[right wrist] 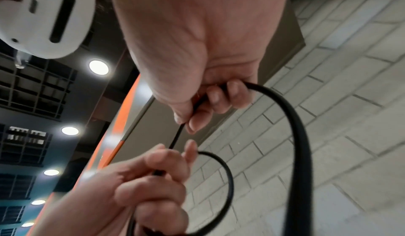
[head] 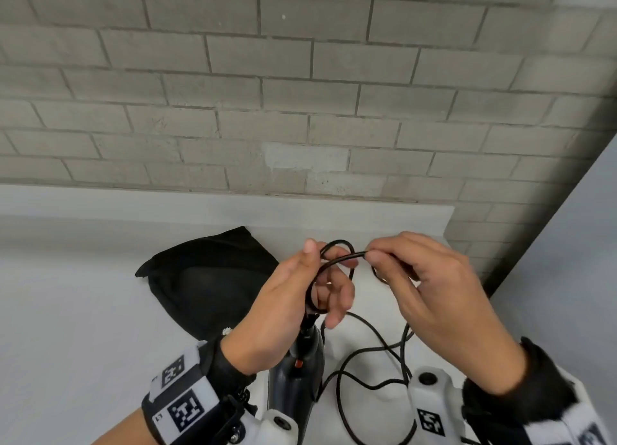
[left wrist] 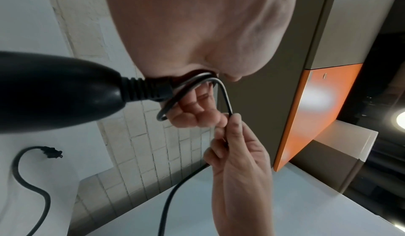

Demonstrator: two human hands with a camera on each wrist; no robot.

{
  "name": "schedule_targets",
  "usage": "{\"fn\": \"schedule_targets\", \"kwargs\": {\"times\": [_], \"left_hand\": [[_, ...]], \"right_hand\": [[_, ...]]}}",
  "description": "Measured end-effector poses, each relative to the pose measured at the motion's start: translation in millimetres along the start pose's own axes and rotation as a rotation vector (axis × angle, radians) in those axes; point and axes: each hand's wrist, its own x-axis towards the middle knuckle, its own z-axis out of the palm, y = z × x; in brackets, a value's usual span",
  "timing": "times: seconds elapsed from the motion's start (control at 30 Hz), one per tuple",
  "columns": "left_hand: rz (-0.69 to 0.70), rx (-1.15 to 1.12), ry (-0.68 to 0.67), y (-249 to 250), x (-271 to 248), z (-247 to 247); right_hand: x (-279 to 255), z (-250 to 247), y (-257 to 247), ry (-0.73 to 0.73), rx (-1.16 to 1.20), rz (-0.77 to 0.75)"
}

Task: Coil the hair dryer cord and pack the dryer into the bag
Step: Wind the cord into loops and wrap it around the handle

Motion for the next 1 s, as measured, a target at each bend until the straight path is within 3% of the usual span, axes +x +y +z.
{"fn": "schedule_targets", "kwargs": {"times": [0.17,0.37,0.7,0.77,0.87,1.0], "left_hand": [[-0.043,-0.018,0.018,-1,1,-2],[-0.059,-0.134,0.033,-2,4,-3],[0.038,-0.288,0.249,-4,1,-6],[0.06,-0.267,0.294,-5,2,-9],[0.092,-0.208,0.345,-6,3,-9],[0.143,-0.082,0.38,-9,4,-12]], "right_hand": [[6,22,8,0.101,0.13,0.11],[3,47,10,0.145,0.439,0.347],[-54,86,5,-0.26,0.775,0.745],[-68,84,-1,-0.368,0.642,0.712],[-80,68,-8,-0.529,0.121,0.475],[-80,45,-20,-0.512,-0.246,0.308]]}}
